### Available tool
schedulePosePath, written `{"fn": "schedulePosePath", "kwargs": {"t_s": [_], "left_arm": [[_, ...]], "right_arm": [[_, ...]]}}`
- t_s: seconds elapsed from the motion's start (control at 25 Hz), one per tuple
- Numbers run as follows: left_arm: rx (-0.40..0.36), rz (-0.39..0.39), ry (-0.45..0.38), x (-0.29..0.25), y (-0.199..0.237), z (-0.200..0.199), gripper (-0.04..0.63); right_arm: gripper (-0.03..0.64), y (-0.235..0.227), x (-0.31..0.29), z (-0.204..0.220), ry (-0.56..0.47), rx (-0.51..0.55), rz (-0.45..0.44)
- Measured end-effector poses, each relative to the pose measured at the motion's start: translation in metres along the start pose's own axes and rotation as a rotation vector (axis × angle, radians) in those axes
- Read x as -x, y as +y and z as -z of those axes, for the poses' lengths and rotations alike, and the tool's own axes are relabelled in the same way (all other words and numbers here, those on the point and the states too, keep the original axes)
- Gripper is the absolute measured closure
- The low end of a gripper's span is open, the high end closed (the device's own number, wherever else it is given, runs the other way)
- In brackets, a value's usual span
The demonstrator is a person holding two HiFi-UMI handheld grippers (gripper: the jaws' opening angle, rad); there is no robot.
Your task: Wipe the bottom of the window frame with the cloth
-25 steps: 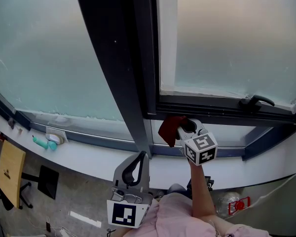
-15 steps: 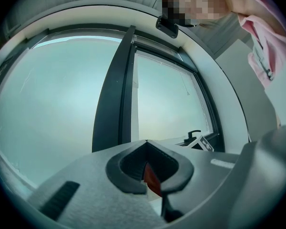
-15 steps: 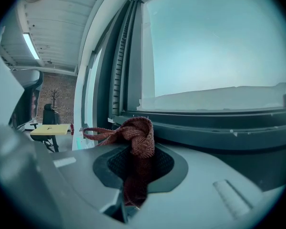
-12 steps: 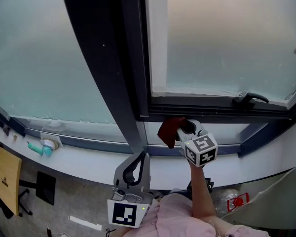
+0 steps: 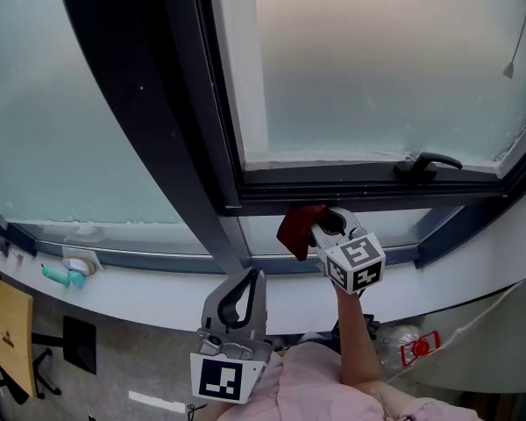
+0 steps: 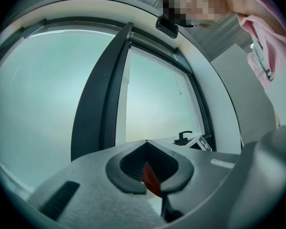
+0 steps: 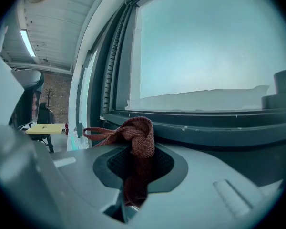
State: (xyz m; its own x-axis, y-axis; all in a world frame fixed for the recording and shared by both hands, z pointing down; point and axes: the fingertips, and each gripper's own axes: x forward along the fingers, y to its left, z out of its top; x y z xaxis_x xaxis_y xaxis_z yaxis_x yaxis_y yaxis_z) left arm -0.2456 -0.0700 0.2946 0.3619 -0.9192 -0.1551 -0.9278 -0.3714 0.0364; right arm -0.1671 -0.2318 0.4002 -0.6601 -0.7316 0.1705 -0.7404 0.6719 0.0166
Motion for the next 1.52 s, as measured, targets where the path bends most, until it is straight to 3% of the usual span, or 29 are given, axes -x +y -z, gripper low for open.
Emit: {"fn": "schedulePosePath", "kwargs": {"t_s": [0.6, 1.52], "left_arm": [[0.011, -0.002, 0.004, -0.028, -0.033, 0.001, 0.601], [0.031, -0.006, 0.009, -0.045, -0.061, 0.008, 0.601]], "right_arm": [[0.552, -0.008, 0.009, 0.003, -0.030, 0.018, -0.116], [0.552, -0.042, 0.036, 0.008, -0.020, 0.056, -0.082]]}}
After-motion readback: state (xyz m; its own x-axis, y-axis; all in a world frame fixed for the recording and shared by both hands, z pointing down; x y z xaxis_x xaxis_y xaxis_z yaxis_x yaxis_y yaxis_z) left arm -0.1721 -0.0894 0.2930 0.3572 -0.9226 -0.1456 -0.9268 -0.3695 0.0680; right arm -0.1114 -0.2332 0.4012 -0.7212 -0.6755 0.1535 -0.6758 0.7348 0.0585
